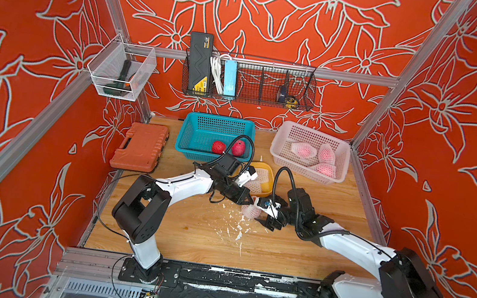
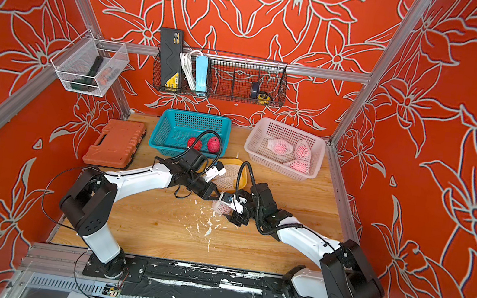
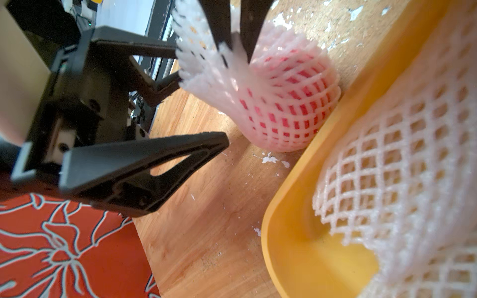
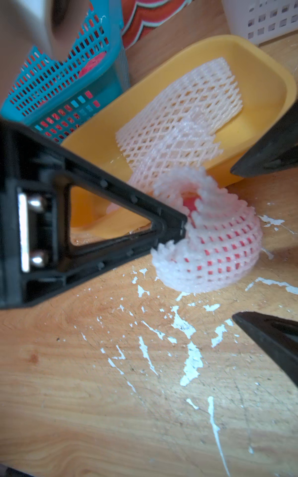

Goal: Remove foam nets from apples
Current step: Remove the foam net from the apple.

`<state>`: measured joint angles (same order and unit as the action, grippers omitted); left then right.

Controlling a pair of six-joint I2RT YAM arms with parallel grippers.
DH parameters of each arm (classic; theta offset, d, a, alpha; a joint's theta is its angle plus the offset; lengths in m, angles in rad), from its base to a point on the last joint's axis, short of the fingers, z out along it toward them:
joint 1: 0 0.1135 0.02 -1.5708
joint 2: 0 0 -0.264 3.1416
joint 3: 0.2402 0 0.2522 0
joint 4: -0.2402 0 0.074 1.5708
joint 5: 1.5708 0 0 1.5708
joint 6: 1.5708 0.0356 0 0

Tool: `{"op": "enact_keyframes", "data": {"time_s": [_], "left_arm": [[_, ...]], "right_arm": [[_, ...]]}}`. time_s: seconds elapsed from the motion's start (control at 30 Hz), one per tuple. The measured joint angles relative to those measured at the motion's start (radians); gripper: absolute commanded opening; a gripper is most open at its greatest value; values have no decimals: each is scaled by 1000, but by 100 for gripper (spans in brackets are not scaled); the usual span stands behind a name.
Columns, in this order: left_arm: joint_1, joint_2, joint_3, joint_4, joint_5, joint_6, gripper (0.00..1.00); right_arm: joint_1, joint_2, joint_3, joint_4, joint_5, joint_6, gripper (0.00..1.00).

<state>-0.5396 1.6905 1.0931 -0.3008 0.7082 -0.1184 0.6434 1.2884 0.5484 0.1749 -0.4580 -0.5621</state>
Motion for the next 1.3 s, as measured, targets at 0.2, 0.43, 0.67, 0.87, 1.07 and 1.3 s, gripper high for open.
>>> {"op": "enact_keyframes", "data": {"time_s": [0.2,0.43,0.67,0.87,1.07,1.3], "left_arm": [[0,0,0,3,1,15,20],[0,-13,-2,3,2,42,24],[0,-31,-2,-7,11,84,22],[0,-58,-26,-9,-13,104,46],[4,-179,-63,23,-96,106,66],[4,-378,-206,127,-220,184,64]], "right_arm": [[-44,50,35,37,-59,40,69],[-65,142,102,23,-207,11,52],[-67,181,159,-51,-285,-58,34],[-72,181,159,-99,-301,-93,23],[-72,181,159,-117,-303,-106,17],[-73,177,159,-128,-313,-106,14]]}}
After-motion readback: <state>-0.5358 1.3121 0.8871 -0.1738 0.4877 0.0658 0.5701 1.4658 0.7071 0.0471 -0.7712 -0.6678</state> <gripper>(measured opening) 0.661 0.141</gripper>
